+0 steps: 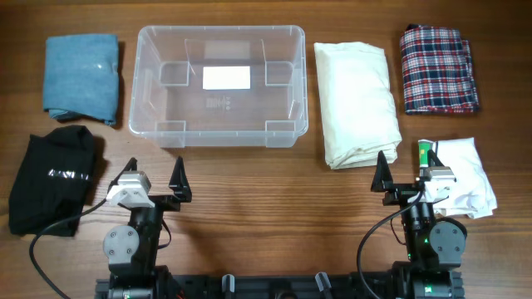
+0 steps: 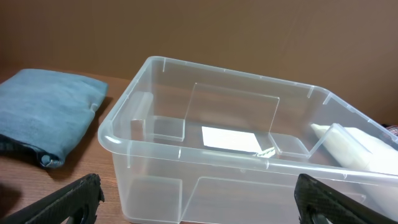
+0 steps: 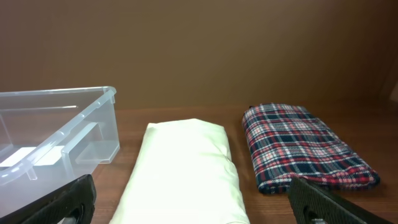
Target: Pack container
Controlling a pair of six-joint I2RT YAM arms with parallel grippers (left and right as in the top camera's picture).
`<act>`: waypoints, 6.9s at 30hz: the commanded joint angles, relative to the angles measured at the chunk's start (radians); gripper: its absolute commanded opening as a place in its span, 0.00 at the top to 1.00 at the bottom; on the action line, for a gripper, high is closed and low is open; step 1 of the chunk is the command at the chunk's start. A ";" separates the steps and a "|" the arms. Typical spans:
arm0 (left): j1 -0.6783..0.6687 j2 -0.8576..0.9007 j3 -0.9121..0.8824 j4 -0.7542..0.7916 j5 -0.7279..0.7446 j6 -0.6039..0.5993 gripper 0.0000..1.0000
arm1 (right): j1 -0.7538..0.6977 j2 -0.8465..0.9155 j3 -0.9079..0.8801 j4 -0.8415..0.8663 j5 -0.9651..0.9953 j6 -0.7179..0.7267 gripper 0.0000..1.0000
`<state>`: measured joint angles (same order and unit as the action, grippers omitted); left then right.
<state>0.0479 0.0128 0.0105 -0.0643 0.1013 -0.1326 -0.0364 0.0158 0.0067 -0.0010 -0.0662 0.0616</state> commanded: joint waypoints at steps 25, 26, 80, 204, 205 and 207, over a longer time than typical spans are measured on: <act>0.005 -0.006 -0.005 -0.005 -0.009 -0.006 0.00 | -0.005 -0.002 -0.001 0.038 0.060 -0.084 0.00; 0.005 -0.006 -0.005 -0.005 -0.009 -0.006 0.00 | -0.005 -0.002 -0.001 0.040 0.018 -0.082 0.00; 0.005 -0.006 -0.005 -0.005 -0.009 -0.006 0.00 | -0.252 2.180 1.320 -0.575 -0.838 -0.393 0.04; 0.005 -0.006 -0.005 -0.005 -0.009 -0.006 0.00 | 0.636 1.951 1.869 -0.401 -0.265 -0.287 0.00; 0.005 -0.006 -0.005 -0.005 -0.009 -0.006 0.00 | 0.628 1.968 1.869 -0.399 -0.266 -0.286 0.00; 0.005 -0.006 -0.005 -0.005 -0.009 -0.006 0.00 | 0.610 1.996 1.869 -0.379 -0.256 -0.267 0.02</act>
<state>0.0479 0.0139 0.0105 -0.0643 0.1009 -0.1329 0.5980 1.9564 1.8717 -0.4015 -0.3534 -0.2581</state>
